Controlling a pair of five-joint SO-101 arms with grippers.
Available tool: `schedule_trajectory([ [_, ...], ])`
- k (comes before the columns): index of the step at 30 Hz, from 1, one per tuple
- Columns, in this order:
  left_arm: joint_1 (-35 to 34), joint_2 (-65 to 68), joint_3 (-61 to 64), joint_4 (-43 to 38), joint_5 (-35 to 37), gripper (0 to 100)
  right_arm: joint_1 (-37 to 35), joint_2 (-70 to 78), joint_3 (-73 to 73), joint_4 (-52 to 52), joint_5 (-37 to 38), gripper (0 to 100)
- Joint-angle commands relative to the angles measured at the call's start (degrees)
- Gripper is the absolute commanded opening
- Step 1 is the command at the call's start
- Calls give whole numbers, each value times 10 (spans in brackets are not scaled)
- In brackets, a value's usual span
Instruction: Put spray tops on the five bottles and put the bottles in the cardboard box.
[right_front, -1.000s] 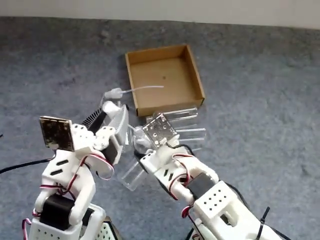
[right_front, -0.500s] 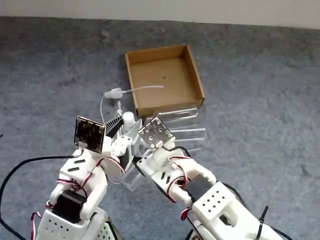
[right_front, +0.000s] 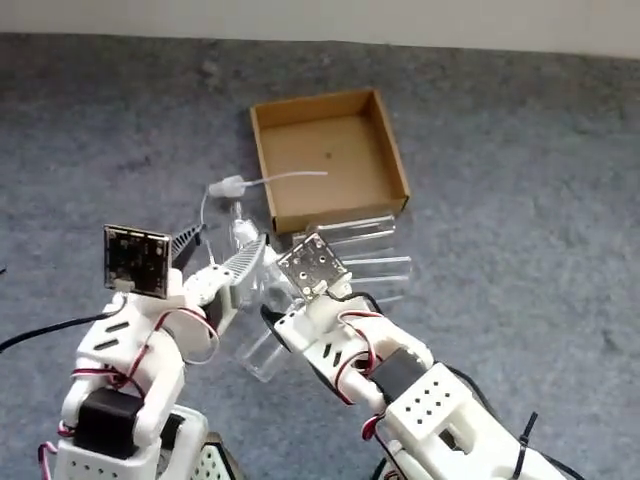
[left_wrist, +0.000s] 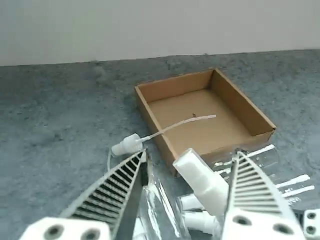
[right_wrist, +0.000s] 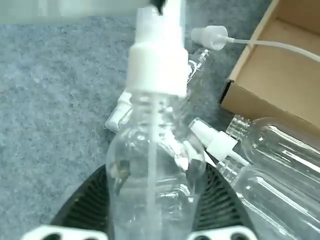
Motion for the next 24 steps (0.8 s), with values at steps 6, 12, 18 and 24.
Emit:
schedule_trajectory([
  [6, -142, 1, 2, -98, -4, 203, 0, -18, -12, -15, -6, 4],
  [12, -130, 2, 77, -186, -42, 89, -1, -18, -14, -12, -6, 4],
  [18, -91, 2, 106, -196, -59, 56, -6, -19, -15, -11, -9, 4],
  [24, -81, 2, 109, -197, -55, 56, -12, -19, -15, -11, -7, 4],
])
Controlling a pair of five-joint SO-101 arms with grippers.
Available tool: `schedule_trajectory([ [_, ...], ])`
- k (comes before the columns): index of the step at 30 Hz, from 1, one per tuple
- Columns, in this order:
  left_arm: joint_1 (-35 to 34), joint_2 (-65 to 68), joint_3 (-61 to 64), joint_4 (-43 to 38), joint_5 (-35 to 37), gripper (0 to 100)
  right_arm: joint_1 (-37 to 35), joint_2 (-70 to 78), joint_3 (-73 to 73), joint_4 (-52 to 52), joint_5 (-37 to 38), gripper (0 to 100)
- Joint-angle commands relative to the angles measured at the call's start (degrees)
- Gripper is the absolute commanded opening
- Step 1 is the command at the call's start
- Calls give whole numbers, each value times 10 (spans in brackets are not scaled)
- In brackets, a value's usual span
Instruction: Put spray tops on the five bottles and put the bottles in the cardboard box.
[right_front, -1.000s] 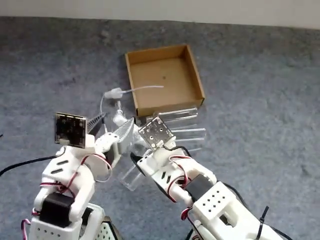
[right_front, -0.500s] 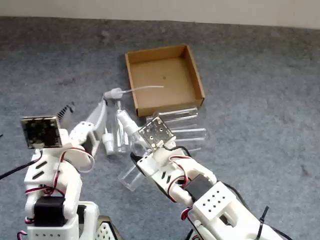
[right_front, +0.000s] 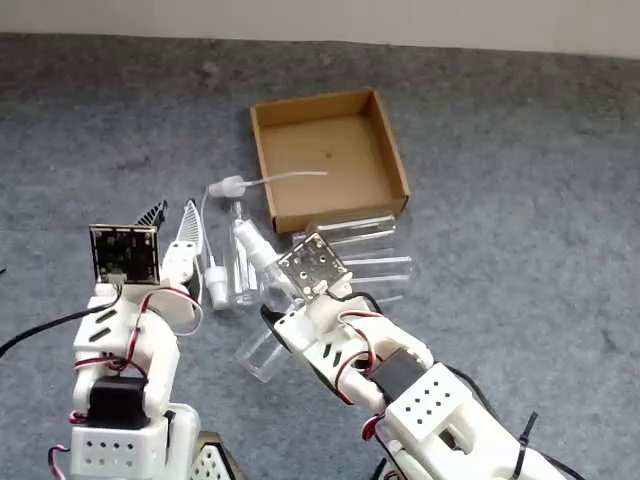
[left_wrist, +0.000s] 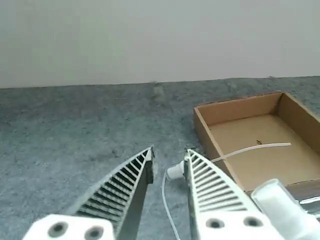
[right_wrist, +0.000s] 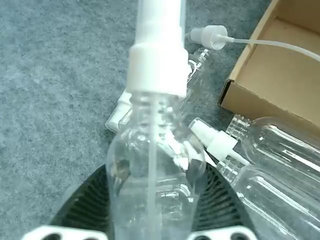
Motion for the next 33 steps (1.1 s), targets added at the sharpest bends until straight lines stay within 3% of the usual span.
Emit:
schedule_trajectory([
  [1, 30, 0, 0, -18, -1, 56, -17, -19, -15, -11, -4, 4],
  [8, 93, -5, 23, -18, -2, 56, -29, -19, -12, -11, -4, 4],
  [33, 94, -6, -12, 12, -4, 56, 14, -18, -16, -15, -4, 4],
])
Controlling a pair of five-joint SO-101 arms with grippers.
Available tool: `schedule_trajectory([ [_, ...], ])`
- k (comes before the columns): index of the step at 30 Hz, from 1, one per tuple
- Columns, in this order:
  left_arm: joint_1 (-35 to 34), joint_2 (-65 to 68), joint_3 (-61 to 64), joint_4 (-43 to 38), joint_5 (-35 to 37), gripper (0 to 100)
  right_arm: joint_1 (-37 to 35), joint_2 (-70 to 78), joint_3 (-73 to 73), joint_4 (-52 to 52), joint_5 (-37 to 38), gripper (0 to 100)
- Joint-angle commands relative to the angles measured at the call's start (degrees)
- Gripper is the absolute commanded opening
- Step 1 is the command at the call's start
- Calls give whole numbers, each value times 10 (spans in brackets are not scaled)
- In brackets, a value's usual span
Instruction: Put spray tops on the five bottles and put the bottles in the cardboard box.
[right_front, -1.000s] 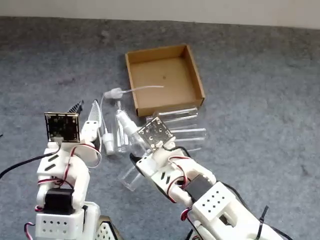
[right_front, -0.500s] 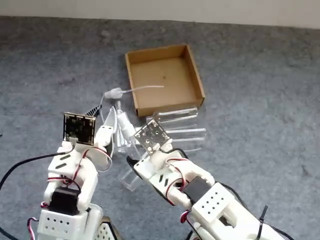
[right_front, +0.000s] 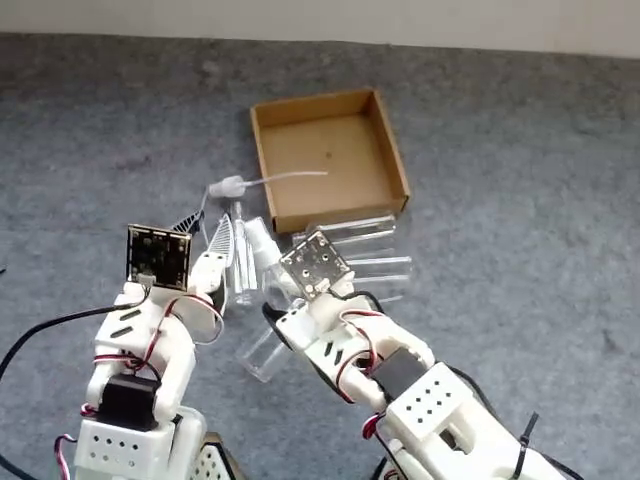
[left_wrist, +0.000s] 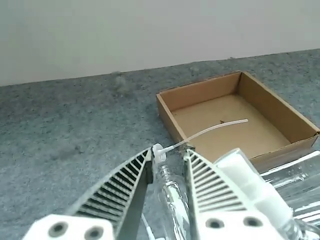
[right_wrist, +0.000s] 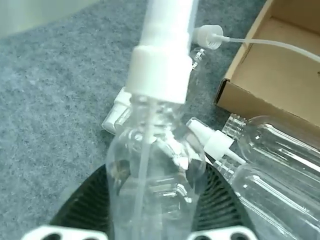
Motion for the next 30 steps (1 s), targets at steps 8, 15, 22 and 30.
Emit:
schedule_trajectory([
  [8, -46, 2, 19, -93, -1, 163, 7, -86, -52, 36, -4, 4],
  [15, -47, 2, 26, -109, -1, 142, -34, -237, -51, 108, -4, 4],
  [22, 10, -5, 20, -101, -1, 144, -65, -196, -22, 107, -3, 4],
  [30, 24, -5, 11, -98, -2, 144, -22, -116, -52, 103, -3, 4],
])
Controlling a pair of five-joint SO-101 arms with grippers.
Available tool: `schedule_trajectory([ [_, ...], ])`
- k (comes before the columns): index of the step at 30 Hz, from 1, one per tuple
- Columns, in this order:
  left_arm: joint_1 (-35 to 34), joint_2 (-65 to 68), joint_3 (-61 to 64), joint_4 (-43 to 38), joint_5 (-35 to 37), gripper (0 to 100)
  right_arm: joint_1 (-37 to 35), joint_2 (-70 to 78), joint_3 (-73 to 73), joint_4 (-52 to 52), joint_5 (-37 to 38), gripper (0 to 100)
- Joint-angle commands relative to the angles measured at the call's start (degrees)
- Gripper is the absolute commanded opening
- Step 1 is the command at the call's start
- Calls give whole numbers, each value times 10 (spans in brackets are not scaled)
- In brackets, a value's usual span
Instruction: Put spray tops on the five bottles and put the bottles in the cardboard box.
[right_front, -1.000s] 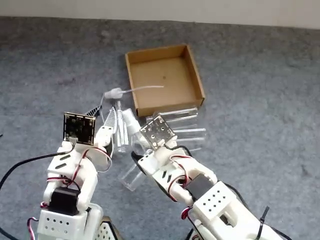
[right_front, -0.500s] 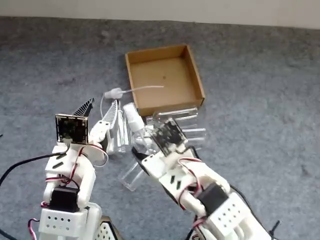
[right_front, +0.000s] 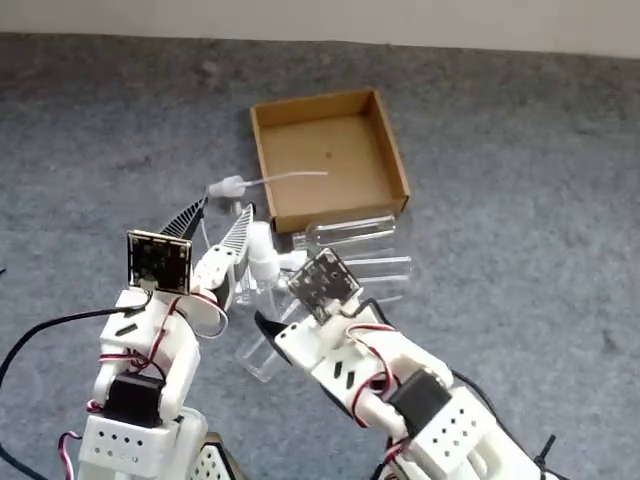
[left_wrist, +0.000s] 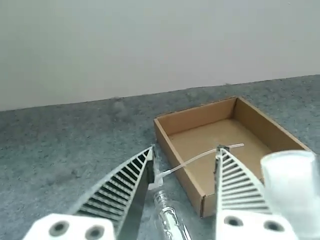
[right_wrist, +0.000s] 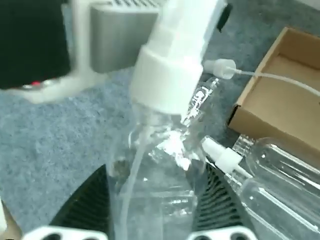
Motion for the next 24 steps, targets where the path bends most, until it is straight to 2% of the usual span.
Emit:
schedule_trajectory([
  [1, 14, -6, -19, -4, -2, 144, 10, 24, -36, -3, -2, 4],
  [9, 10, -7, -22, -6, -4, 144, 12, 33, -39, -15, -1, 4],
  [11, -21, -6, -44, -7, -4, 144, 12, 35, -37, -16, 20, 4],
  [14, -113, 4, -93, -6, -4, 144, 7, 33, -34, -16, 90, 4],
  [16, -136, 24, -116, -1, -3, 145, 7, 33, -33, -15, 104, 4],
  [19, -109, 96, -170, 40, -2, 145, 7, 33, -33, -15, 105, 4],
  [24, -41, 239, -310, 169, 0, 145, 7, 33, -33, -15, 105, 4],
])
